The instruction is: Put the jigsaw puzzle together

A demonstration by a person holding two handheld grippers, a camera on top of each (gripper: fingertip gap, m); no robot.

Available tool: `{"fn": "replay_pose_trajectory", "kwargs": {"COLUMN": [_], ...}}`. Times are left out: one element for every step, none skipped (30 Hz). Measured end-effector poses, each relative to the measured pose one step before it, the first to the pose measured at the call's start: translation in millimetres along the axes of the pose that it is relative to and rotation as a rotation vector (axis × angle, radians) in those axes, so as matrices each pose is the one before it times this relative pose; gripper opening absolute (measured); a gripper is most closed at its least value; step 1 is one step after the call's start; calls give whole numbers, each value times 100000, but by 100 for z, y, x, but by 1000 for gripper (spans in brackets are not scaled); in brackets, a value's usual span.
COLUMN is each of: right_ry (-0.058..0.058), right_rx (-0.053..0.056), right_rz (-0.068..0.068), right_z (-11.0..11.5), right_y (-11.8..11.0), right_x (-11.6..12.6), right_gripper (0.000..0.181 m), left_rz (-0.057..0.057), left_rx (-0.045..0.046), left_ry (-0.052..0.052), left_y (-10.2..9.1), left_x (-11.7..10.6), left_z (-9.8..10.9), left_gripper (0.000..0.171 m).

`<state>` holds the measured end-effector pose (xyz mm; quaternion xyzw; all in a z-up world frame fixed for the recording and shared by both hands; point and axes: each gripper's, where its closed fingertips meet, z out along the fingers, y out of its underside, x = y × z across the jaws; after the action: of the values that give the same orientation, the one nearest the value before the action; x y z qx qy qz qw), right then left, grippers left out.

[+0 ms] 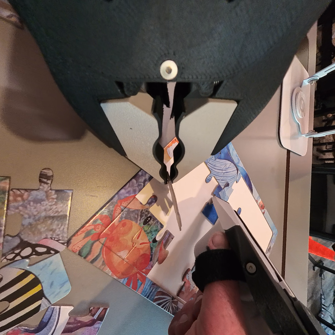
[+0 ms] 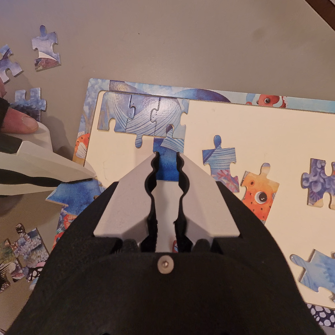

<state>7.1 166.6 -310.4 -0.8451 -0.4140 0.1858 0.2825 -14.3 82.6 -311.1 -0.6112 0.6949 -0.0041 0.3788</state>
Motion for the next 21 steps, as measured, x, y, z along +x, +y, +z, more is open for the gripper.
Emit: {"fn": "replay_pose_trajectory", "kwargs": {"right_ry": [24, -236, -340, -431, -638, -1062, -1347, -1338, -1336, -1832, -2143, -2029, -1955, -1389, -574, -432, -319, 119, 919, 2140, 2557], "right_rx": [145, 167, 177, 53, -14, 122, 258, 382, 602, 646, 718, 464, 365, 260, -29, -349, -770, -936, -1207, -1665, -1284], "right_rz": [-214, 161, 499, 465, 367, 718, 941, 813, 692, 765, 643, 250, -134, -479, -683, -385, -134, -157, -173, -522, -408], "right_z": [-3, -25, -39, -50, -86, -113, -125, -111, -130, -146, -145, -99, -28, 69, 170, 296, 381, 417, 407, 355, 290], "right_y": [0, 17, 12, 64, 94, 97, 95, 92, 54, -5, -59, -104, -156, -211, -193, -166, -91, -29, 54, 178, 174], "right_x": [-14, -17, -14, -27, -49, -104, -129, -162, -233, -399, -539, -659, -751, -745, -645, -579, -510, -370, -180, 79, 202], "right_gripper": [17, 16, 16, 16, 16, 16, 16, 17, 17, 16, 16, 16, 16, 16, 16, 16, 16, 16, 16, 16, 16], "left_rz": [76, 2, 814, 836, 812, 1198, 981, 905, 1418, 1660, 1084, 450, 721, 1440, 914, 551, 148, -208, -213, -89, -14], "left_rx": [-109, -130, 8, -31, -652, 158, 525, -794, -991, 429, 362, 177, 743, 1265, 365, 88, 579, 554, 1057, 719, 680], "left_ry": [-299, -235, -537, -876, -1433, -1594, -597, -327, -954, -1187, -46, 109, -49, 45, -609, 347, 450, 553, 299, 318, 206], "left_y": [6, -2, -1, 15, 106, -25, -101, 54, 95, -80, -36, 46, 5, -59, 42, 42, -54, -68, -157, -94, -100], "left_x": [-2, -2, -7, -29, -111, -104, 42, 81, 14, 9, 173, 241, 289, 369, 253, 338, 315, 287, 212, 174, 106], "left_z": [-6, -5, -8, -12, -30, -138, -210, -212, -302, -436, -454, -445, -452, -445, -383, -314, -304, -260, -235, -162, -112], "left_gripper": [1, 1, 1, 1, 1, 0, 0, 0, 0, 0, 0, 0, 0, 0, 0, 0, 0, 0, 0, 0, 0]}}
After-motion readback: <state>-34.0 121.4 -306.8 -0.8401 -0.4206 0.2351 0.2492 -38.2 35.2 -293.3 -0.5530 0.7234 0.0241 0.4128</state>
